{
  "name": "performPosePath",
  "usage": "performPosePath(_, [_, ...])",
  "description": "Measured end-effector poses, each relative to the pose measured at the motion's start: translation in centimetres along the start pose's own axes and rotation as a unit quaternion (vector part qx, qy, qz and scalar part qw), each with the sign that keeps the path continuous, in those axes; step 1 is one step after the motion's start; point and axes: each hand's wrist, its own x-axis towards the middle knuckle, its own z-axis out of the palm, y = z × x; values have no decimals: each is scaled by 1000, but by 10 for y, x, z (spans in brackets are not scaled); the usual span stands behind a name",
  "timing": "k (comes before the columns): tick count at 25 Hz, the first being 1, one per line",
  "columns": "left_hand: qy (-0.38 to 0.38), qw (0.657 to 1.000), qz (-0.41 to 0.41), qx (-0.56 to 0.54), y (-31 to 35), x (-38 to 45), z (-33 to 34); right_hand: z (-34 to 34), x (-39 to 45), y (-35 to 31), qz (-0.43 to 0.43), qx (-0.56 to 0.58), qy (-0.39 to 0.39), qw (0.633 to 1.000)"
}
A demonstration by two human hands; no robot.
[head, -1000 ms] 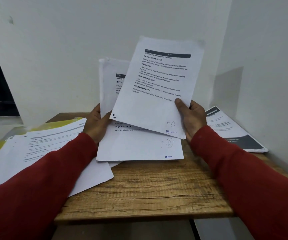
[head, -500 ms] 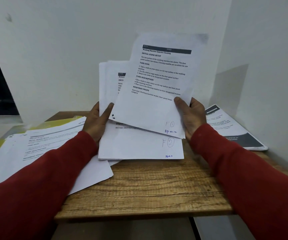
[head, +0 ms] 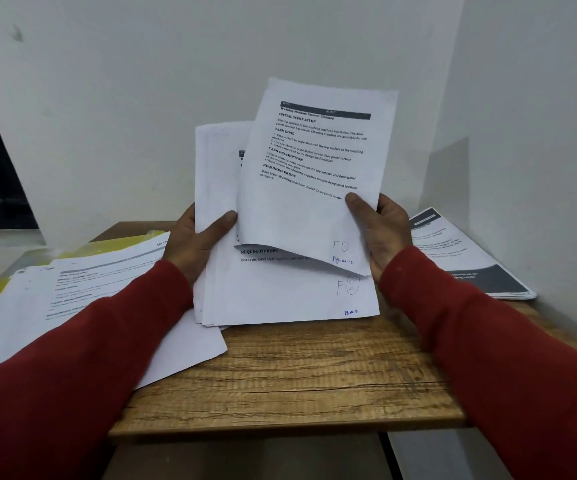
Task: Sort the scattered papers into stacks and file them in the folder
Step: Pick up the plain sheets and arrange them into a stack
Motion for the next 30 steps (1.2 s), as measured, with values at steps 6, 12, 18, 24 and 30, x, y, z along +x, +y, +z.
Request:
performPosePath(6, [-9,1000,-13,-4,-1,2,-1,-5,7,0,-42,-11,42,998])
performPosePath(12, [11,1000,4,14,-5,3,-1,-23,25,-10,-32,45,154,987])
performPosePath(18, [2,999,14,38,-8,5,-6,-36,29,-18,4,72,206,976])
performPosePath(24, [3,999,16,36,-8,5,-5,-25,17,-14,44,42,73,995])
performPosePath(30, [14,999,8,35,-5,4,-5,-16,6,5,134,-19,-58,989])
